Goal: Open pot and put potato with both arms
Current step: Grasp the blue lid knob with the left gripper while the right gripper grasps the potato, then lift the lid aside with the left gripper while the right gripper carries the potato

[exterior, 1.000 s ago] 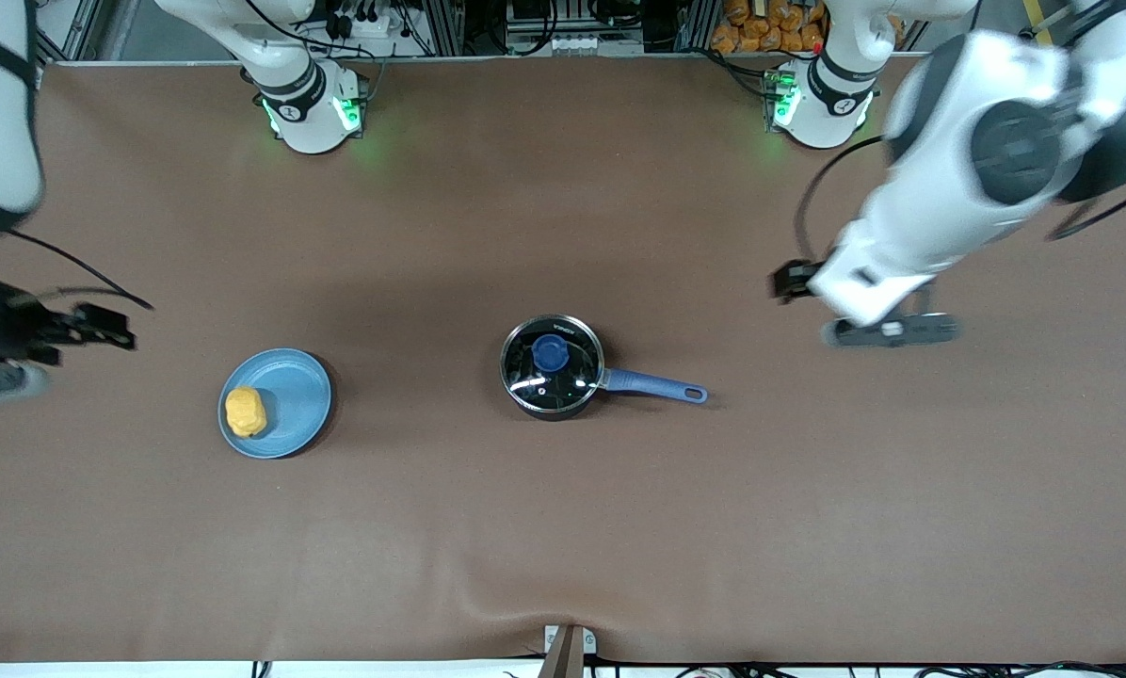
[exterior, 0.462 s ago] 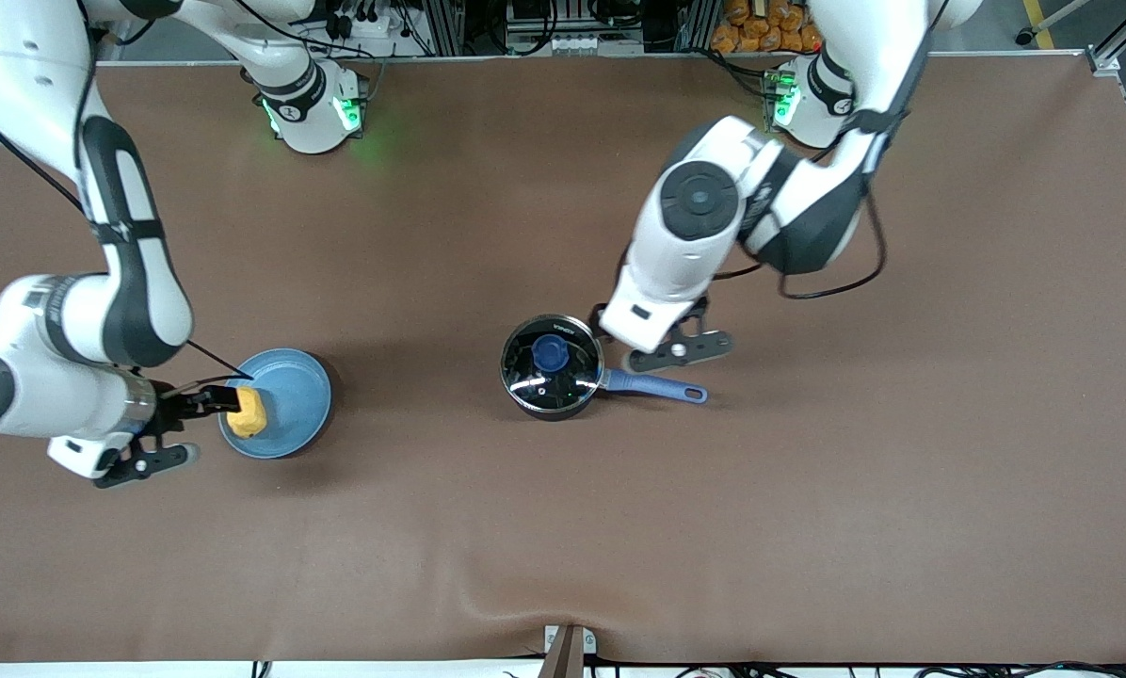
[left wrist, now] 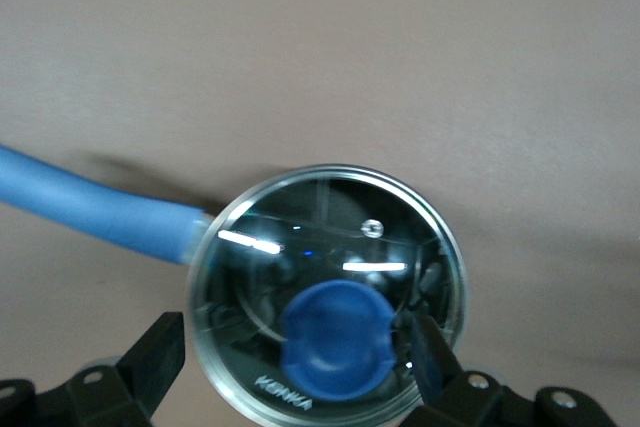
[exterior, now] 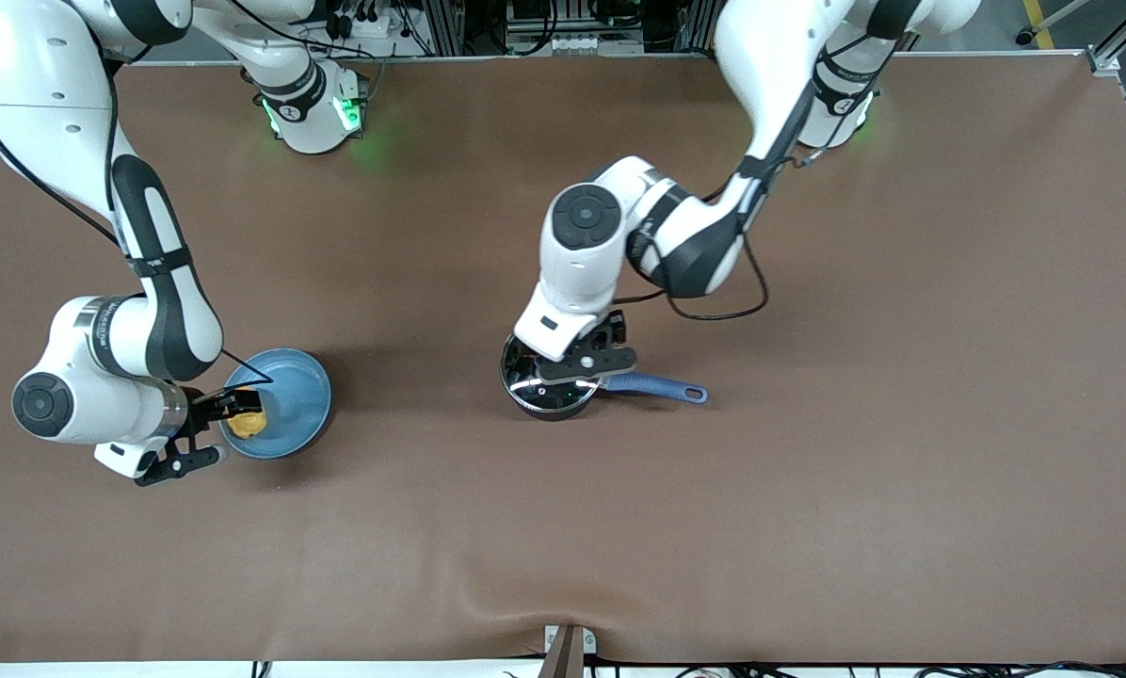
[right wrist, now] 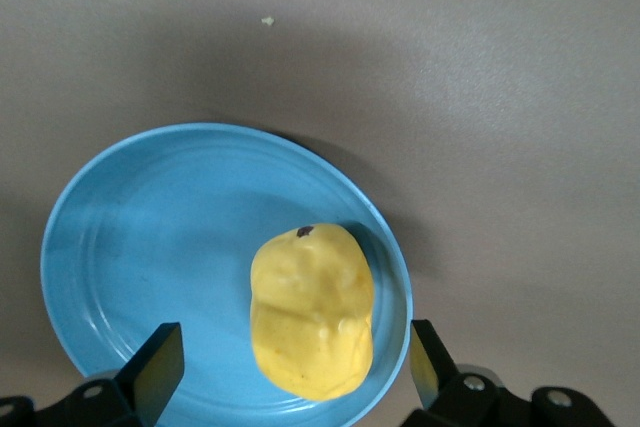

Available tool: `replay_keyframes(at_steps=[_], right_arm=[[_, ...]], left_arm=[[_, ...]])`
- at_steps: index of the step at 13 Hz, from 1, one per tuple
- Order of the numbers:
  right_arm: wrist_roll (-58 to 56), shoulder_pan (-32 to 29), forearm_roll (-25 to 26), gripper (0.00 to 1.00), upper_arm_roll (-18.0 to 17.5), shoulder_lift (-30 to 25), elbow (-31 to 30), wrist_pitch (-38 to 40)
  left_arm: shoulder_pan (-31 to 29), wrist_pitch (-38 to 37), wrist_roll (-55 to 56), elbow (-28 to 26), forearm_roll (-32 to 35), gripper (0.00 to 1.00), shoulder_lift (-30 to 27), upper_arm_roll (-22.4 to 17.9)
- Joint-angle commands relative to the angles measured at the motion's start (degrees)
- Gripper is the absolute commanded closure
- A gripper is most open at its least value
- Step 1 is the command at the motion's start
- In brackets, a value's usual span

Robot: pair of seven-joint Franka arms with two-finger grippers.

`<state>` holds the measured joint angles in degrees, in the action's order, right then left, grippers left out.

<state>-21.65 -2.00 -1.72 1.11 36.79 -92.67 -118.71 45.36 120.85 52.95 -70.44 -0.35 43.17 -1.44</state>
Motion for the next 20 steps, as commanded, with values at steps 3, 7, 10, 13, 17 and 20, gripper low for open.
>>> replay_keyframes(at_steps=[3,7,10,13,17,20], right_arm=[[-1.03,-0.37,-0.82,0.00,-0.23,0.48,-3.30,-4.68],[-1.03,-0.46,-0.82,0.00,-0.23,1.54,-4.10,-6.18],[-1.38,-0.37,-0.82,0.28,-0.23,1.54,-4.63,-6.45],[-3.13,-0.28,-0.74,0.93,-0.23,1.36,-4.45,-6.27],[-2.00,0.42,-0.82,0.99,-0.49,0.66,-2.62,-5.14],[6.58,0.95,-1.00,0.99,-4.34,-1.00,0.81,1.27]], left_arm=[[2.53,2.72,0.84,2.59,0.35,0.00,2.88,-1.80],[2.54,2.55,0.66,1.98,0.44,0.12,3.68,-1.81],[2.72,2.46,0.57,1.71,0.44,0.18,3.86,-1.72],[2.72,2.37,0.57,1.45,0.44,0.29,4.73,-1.72],[2.54,1.85,0.66,1.45,0.09,1.00,3.95,-1.54],[2.02,-4.89,0.31,1.45,1.23,1.00,-1.83,-1.98]])
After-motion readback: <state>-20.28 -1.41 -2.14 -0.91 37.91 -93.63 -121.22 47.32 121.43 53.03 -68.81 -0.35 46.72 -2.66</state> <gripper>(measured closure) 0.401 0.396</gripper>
